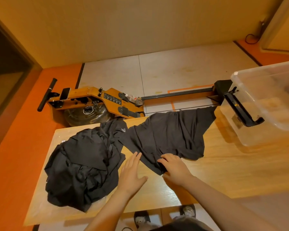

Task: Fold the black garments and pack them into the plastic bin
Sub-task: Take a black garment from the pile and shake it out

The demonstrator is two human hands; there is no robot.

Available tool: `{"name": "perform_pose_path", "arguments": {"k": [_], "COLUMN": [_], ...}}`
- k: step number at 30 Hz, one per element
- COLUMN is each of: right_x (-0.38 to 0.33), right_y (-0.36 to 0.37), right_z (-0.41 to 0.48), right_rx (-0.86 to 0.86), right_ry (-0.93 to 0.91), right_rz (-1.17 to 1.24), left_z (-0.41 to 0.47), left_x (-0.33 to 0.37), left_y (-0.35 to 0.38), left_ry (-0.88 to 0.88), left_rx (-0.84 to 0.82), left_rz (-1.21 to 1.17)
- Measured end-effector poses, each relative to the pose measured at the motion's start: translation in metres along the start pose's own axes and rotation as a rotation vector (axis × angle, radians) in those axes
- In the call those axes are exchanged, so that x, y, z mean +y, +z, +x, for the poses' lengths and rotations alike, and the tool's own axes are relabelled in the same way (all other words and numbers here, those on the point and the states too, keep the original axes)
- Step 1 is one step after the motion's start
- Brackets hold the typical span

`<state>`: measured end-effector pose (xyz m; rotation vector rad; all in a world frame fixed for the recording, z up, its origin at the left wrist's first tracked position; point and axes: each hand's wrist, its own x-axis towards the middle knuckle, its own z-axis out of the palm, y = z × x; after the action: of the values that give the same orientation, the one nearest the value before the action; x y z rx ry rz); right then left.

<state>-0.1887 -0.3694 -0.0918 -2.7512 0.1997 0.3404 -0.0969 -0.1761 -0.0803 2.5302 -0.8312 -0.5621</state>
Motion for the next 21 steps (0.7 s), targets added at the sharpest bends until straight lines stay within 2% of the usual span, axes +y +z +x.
{"name": "perform_pose_path", "arguments": {"k": [4,7,9,14,19,21], "right_x": [0.000,0.005,0.010,0.017,0.012,0.011], "right_y": [0.016,0.016,0.016,0.026,0.029,0.031], "right_z": [-0.016,-0.041,-0.061,-0.114,-0.133,-0.129], "right_rx": [0.143,0.113,0.126,0.242,0.331,0.317], "right_ry": [0.049,0.131,0.163,0.330,0.680,0.791], "right_rz": [0.012,0.059,0.083,0.147,0.361,0.381], "left_z": [0.007,0.009,0.003,-0.030,-0.019,0.001], "left_x": [-0.023,-0.031,-0.035,-0.034,-0.029,-0.028], "left_y": [-0.002,0.003,0.009,0.014,0.006,0.000], "left_ry": [0.089,0.186,0.200,0.166,0.058,0.006], "left_rx": [-0.118,-0.175,-0.177,0.012,0.211,0.207], "left_rz": [0.219,0.309,0.270,0.144,0.066,0.060]}}
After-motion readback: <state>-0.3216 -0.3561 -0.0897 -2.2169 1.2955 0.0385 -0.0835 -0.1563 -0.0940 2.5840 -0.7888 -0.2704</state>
